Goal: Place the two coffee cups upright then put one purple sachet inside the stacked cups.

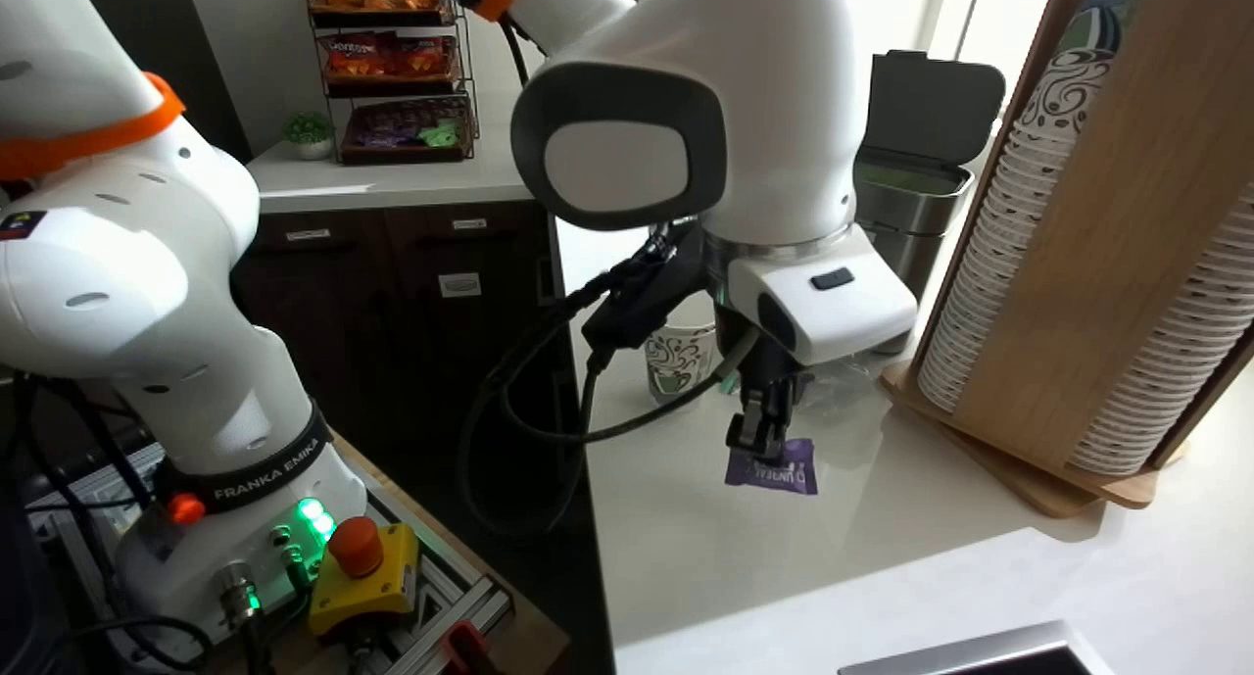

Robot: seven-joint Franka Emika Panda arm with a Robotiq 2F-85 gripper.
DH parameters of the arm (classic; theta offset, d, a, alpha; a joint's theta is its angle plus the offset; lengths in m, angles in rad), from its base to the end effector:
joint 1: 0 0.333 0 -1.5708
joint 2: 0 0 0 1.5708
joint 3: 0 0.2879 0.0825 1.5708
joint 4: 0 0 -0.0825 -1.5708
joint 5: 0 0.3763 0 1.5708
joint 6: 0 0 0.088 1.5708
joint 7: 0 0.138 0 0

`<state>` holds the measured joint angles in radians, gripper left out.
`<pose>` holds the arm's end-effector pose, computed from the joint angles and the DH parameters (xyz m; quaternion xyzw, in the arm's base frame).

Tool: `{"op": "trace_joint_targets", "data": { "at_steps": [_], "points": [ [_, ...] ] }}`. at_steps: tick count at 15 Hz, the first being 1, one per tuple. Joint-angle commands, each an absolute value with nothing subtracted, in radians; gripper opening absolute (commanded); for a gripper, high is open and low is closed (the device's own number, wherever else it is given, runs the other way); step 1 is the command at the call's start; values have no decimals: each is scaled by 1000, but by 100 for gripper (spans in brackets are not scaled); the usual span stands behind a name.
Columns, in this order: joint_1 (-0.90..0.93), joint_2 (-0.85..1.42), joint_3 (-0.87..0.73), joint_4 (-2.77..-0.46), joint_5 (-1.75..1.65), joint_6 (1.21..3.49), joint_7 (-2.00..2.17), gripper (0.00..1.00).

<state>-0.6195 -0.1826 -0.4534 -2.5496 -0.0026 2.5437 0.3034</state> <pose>0.2258 -0.4022 0.2912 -0.7701 0.6318 -0.0880 0.0066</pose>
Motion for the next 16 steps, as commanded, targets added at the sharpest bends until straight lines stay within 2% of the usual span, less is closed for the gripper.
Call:
{"op": "trace_joint_targets", "data": {
  "at_steps": [1, 10, 16],
  "points": [
    [-629, -349, -436, -2591, -41, 2450, 231, 0],
    [-515, -544, -314, -2553, -25, 2296, 126, 0],
    [-444, -531, -301, -2505, -36, 2118, 107, 0]
  ]
}}
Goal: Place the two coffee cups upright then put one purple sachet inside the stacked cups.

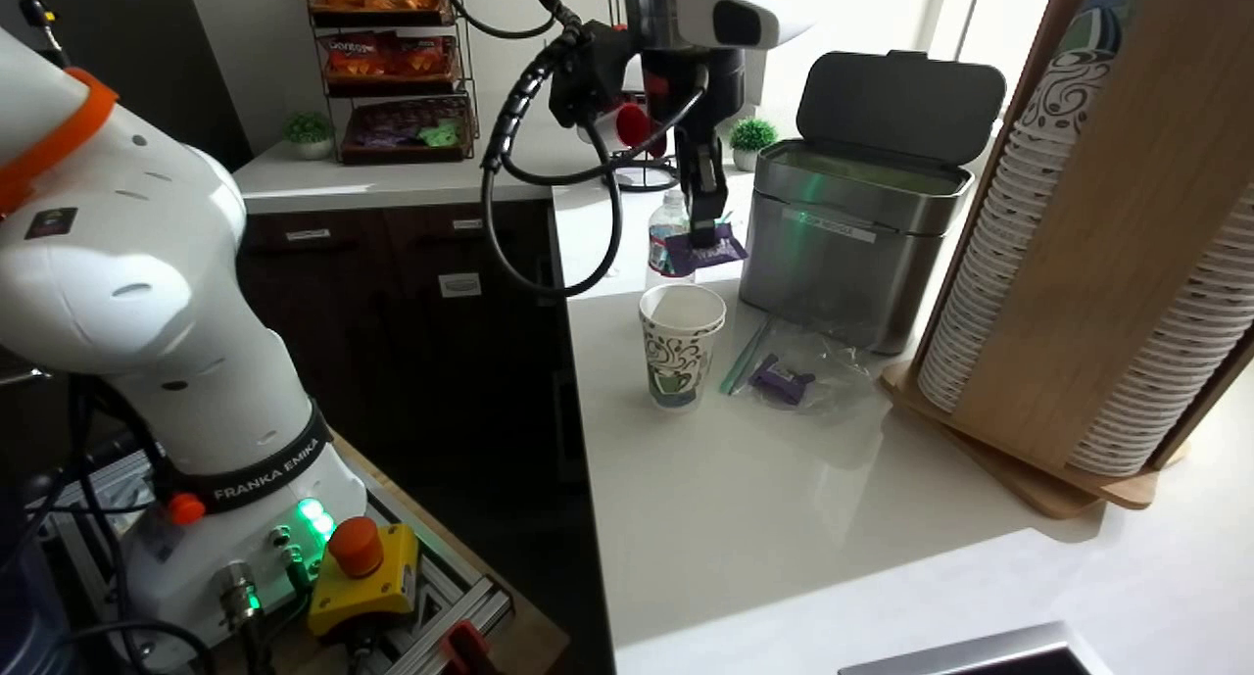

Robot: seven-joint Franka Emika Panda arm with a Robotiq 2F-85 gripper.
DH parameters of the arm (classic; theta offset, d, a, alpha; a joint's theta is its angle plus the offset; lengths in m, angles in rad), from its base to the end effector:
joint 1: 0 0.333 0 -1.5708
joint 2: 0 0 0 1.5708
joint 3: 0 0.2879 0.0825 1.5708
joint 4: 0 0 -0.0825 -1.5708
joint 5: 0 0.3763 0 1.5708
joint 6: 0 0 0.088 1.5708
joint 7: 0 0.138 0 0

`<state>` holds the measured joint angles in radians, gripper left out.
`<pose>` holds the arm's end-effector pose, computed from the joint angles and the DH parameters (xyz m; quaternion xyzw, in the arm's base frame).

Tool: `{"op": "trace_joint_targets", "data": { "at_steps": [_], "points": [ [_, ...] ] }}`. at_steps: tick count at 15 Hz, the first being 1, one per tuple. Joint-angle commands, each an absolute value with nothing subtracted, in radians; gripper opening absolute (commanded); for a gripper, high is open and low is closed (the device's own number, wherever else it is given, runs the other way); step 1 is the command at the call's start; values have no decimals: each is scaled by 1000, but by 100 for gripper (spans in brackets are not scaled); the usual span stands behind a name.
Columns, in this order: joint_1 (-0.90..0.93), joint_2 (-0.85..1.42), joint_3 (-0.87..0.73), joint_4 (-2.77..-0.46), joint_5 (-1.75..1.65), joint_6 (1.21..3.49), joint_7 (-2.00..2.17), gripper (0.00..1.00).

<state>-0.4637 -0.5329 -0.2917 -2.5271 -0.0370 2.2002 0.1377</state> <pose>0.3053 -0.2856 0.4174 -0.9057 0.4095 -0.1063 0.0279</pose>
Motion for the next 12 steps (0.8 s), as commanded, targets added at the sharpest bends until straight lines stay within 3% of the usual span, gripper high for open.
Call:
{"op": "trace_joint_targets", "data": {
  "at_steps": [1, 2, 3, 4, 12],
  "points": [
    [-442, -525, -301, -2498, -40, 2104, 110, 0],
    [-437, -516, -303, -2493, -39, 2103, 107, 0],
    [-438, -509, -300, -2489, -42, 2108, 115, 10],
    [-434, -504, -302, -2488, -37, 2118, 113, 27],
    [-453, -429, -300, -2456, -51, 2195, 193, 85]
  ]
}}
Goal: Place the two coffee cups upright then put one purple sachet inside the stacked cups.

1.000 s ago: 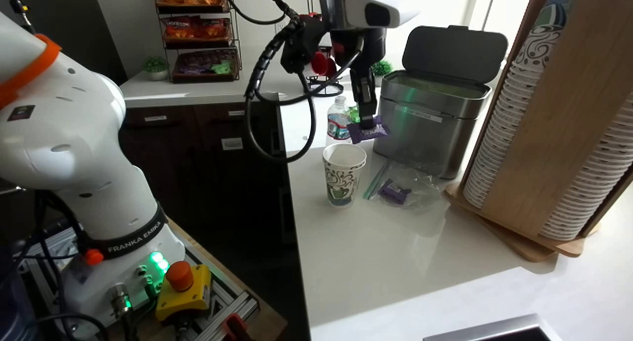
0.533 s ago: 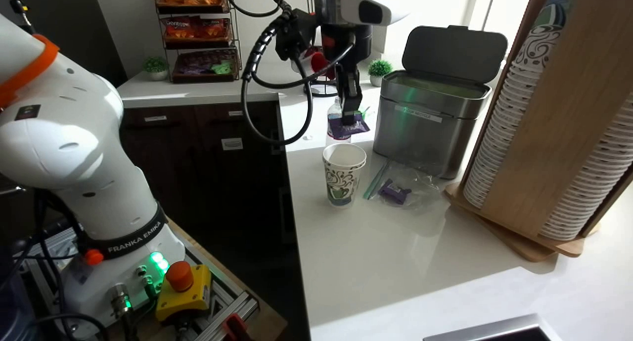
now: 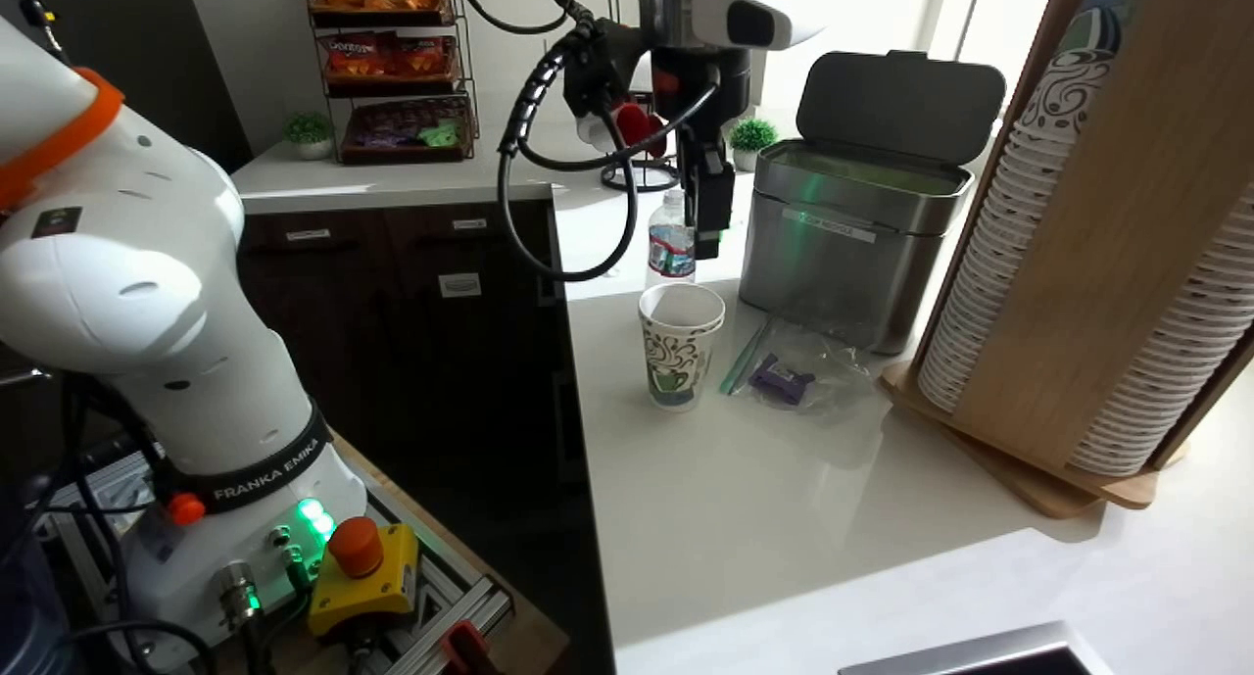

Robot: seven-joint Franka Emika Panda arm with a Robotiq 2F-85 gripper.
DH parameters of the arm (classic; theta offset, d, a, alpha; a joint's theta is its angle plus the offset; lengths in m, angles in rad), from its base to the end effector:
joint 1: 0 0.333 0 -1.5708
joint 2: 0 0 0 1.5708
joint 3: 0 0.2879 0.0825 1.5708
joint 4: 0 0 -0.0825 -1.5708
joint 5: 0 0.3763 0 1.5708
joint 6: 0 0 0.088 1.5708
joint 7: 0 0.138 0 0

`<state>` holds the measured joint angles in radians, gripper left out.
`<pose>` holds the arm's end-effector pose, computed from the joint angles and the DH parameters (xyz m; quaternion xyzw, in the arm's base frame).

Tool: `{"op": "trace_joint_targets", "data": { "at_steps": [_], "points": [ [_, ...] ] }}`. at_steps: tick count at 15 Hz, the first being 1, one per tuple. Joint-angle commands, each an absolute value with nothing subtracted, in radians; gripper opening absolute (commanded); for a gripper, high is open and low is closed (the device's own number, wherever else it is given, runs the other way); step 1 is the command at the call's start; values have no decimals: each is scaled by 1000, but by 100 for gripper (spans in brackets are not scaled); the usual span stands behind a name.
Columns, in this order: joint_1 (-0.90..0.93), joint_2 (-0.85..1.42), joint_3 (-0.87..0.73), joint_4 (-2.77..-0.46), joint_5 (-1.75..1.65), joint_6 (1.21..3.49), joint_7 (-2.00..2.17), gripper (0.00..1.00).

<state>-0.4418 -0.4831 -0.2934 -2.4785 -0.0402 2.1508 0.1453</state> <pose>0.3160 -0.2861 0.4151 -0.9101 0.4054 -0.0803 0.0287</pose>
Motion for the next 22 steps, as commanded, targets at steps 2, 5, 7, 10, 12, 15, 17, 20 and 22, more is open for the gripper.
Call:
{"op": "trace_joint_targets", "data": {
  "at_steps": [2, 5, 7, 10, 12, 15, 17, 20, 22],
  "points": [
    [-469, -382, -309, -2447, -43, 2245, 249, 99],
    [-486, -311, -313, -2432, -57, 2287, 310, 100],
    [-490, -258, -315, -2424, -62, 2316, 344, 100],
    [-484, -194, -329, -2407, -52, 2339, 367, 99],
    [-483, -164, -338, -2396, -51, 2349, 382, 100],
    [-479, -144, -351, -2384, -49, 2343, 388, 100],
    [-478, -137, -358, -2380, -47, 2345, 390, 100],
    [-474, -147, -363, -2381, -49, 2332, 373, 100],
    [-474, -147, -364, -2380, -49, 2332, 373, 100]
  ]
}}
